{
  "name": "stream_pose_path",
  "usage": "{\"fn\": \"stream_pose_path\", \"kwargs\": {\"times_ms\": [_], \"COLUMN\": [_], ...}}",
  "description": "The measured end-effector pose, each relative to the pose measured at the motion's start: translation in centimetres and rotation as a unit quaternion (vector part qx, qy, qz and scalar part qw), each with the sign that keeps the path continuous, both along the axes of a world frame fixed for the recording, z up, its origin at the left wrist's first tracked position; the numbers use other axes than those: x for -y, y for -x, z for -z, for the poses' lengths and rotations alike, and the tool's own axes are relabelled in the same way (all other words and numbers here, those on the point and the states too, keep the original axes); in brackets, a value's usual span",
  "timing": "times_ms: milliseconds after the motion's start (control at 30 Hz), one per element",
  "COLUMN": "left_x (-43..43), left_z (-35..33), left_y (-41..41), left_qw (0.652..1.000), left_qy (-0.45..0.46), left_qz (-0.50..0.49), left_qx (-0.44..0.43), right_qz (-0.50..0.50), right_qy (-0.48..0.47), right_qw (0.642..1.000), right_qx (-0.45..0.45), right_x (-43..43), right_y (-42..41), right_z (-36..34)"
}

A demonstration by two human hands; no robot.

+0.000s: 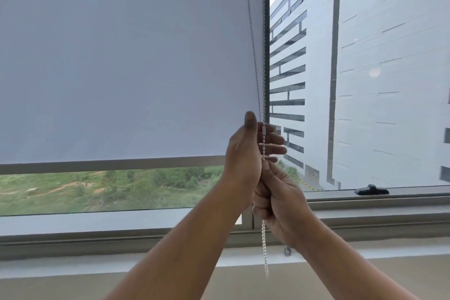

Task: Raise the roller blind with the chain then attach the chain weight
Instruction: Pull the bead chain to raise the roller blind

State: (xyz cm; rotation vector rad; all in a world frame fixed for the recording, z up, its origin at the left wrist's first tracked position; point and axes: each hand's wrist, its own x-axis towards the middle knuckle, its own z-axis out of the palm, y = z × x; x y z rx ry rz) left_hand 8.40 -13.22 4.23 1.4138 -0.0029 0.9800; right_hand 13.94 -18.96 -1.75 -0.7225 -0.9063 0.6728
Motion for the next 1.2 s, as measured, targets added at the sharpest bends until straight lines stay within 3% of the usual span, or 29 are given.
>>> {"fn": "stream_pose_path", "kwargs": {"times_ms": [267, 500, 600, 733, 833, 933, 1000, 1067, 1133, 1200], "left_x": [-0.7, -2.1, -2.0, -1.8, -2.0, -2.0, -1.6, -1.1, -0.6, -0.2], "left_z": [4.0, 12.4, 14.4, 15.1, 14.8, 14.7, 14.7, 14.5, 14.5, 14.4], "left_y": [-2.0, -2.5, -2.2, -1.3, -0.8, -0.1, 0.3, 0.6, 0.7, 1.0], "left_qw": [0.999, 0.966, 0.953, 0.954, 0.953, 0.954, 0.957, 0.955, 0.956, 0.960], "left_qy": [-0.003, 0.013, 0.005, 0.017, 0.021, 0.012, 0.026, 0.034, 0.030, 0.029], "left_qz": [-0.040, -0.084, -0.100, -0.093, -0.096, -0.107, -0.091, -0.077, -0.057, -0.027], "left_qx": [-0.036, -0.243, -0.286, -0.284, -0.286, -0.278, -0.276, -0.285, -0.286, -0.278], "right_qz": [0.051, 0.089, 0.097, 0.108, 0.109, 0.130, 0.186, 0.210, 0.166, 0.137], "right_qy": [0.069, 0.202, 0.253, 0.327, 0.388, 0.415, 0.366, 0.267, 0.168, 0.109], "right_qw": [0.995, 0.975, 0.963, 0.932, 0.875, 0.830, 0.854, 0.919, 0.968, 0.984], "right_qx": [-0.042, -0.028, 0.001, 0.114, 0.268, 0.348, 0.321, 0.200, 0.087, 0.036], "right_x": [0.1, -0.6, -0.2, 0.4, 1.3, 1.7, 1.2, 0.7, 0.4, -0.1], "right_y": [0.1, 0.0, 0.4, 0.6, 0.0, -1.0, -1.6, -1.8, -1.6, -1.1], "right_z": [3.5, 12.2, 14.0, 14.0, 11.5, 8.0, 5.3, 2.6, 0.7, 0.0]}}
